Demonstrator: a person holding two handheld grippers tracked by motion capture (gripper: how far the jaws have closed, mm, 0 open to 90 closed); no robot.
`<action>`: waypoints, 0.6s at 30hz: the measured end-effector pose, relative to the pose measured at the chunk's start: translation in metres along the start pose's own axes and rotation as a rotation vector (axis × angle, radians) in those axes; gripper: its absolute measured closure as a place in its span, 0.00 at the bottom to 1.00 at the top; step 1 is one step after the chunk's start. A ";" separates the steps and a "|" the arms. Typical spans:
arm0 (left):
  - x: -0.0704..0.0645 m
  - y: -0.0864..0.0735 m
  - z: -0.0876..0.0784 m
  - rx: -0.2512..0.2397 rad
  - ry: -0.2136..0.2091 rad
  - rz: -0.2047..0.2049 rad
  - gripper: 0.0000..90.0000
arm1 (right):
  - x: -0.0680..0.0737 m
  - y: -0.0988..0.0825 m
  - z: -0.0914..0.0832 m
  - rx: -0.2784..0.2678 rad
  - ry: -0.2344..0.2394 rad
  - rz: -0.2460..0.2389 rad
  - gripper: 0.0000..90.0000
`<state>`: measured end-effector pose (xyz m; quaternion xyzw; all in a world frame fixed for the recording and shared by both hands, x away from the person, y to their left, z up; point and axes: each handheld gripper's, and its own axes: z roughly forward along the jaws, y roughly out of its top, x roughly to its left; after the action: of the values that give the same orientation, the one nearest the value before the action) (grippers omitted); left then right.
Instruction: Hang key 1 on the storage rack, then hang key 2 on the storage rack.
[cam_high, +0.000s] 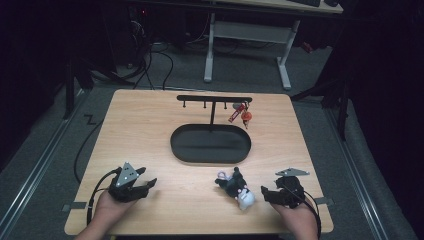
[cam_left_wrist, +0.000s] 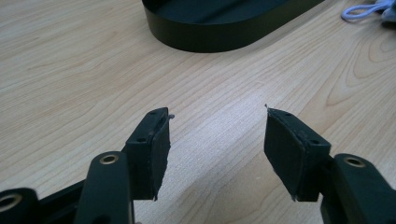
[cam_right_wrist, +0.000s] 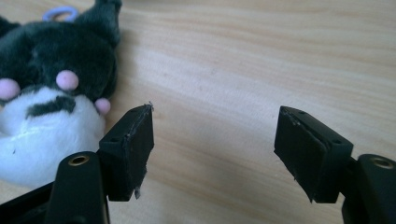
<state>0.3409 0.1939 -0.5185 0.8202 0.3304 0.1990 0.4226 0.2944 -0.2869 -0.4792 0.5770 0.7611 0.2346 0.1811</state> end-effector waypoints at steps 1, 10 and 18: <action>0.000 0.000 0.000 -0.002 -0.002 -0.003 0.46 | 0.000 0.001 0.000 0.017 0.000 -0.004 0.32; -0.002 0.001 0.002 -0.004 -0.014 0.006 0.45 | 0.007 0.023 0.002 0.114 0.017 -0.054 0.30; -0.004 0.002 -0.001 -0.011 -0.022 0.018 0.45 | 0.018 0.039 0.004 0.226 0.029 -0.092 0.30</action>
<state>0.3380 0.1910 -0.5162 0.8229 0.3173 0.1956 0.4289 0.3230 -0.2601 -0.4607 0.5548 0.8108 0.1470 0.1144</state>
